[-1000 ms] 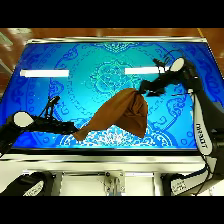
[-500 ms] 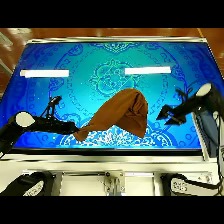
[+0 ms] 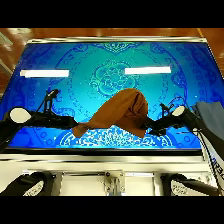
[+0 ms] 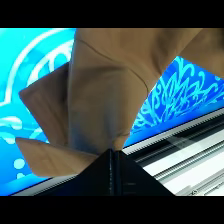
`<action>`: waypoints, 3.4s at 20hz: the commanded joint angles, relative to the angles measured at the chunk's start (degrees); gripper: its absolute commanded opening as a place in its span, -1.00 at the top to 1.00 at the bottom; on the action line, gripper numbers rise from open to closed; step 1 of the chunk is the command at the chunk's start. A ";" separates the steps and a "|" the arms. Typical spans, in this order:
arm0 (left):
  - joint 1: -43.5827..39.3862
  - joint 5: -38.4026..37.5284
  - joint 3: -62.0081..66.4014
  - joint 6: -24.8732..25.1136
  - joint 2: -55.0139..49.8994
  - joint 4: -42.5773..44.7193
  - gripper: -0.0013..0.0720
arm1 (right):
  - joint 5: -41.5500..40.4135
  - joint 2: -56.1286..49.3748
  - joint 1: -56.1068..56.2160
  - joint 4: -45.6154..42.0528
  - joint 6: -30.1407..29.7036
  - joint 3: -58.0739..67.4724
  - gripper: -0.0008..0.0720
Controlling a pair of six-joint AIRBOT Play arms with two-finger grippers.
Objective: Fold the shirts.
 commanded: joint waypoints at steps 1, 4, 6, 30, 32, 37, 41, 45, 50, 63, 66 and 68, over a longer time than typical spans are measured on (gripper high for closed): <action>0.04 -0.11 2.34 0.81 -0.02 0.02 0.88 | -7.30 -0.63 4.66 1.16 2.51 -0.94 -0.70; 0.07 0.42 2.64 1.11 -0.02 0.26 0.88 | -7.26 -1.57 4.96 4.52 2.43 -0.94 -0.07; 0.66 1.07 3.10 2.43 -0.02 1.60 0.88 | -5.95 -1.51 4.90 6.56 1.51 -0.31 0.72; 20.79 -3.69 73.37 7.17 13.88 13.81 0.88 | 18.23 34.67 4.92 -21.66 1.68 66.38 0.79; 20.79 -10.16 73.09 6.78 14.12 17.44 0.88 | 22.99 34.58 4.92 -24.92 3.65 66.36 0.79; 20.79 -16.70 63.47 6.32 13.84 21.29 0.88 | 38.58 28.13 4.92 -27.58 5.86 66.31 0.79; 20.79 -16.31 52.74 6.32 9.70 21.68 0.88 | 37.27 16.33 4.92 -27.63 5.73 66.31 0.79; 20.68 -12.52 45.62 6.32 0.79 20.35 0.88 | 27.58 1.68 4.92 -27.61 5.77 66.31 0.79; 20.68 -0.04 44.68 6.32 -12.68 14.51 0.88 | 8.96 -13.53 4.92 -27.58 9.27 66.31 0.79; 17.14 -13.44 44.72 -3.89 -42.36 10.99 0.18 | 7.80 -33.29 4.90 -19.54 17.92 66.40 -0.78; 20.90 -22.75 45.90 -3.87 -41.38 11.47 -0.72 | 12.81 -28.09 2.56 -22.47 9.97 66.84 -0.78; 25.57 -25.88 45.88 0.90 -37.05 8.72 -0.58 | 21.94 -23.21 -1.14 -27.85 5.95 66.84 -0.78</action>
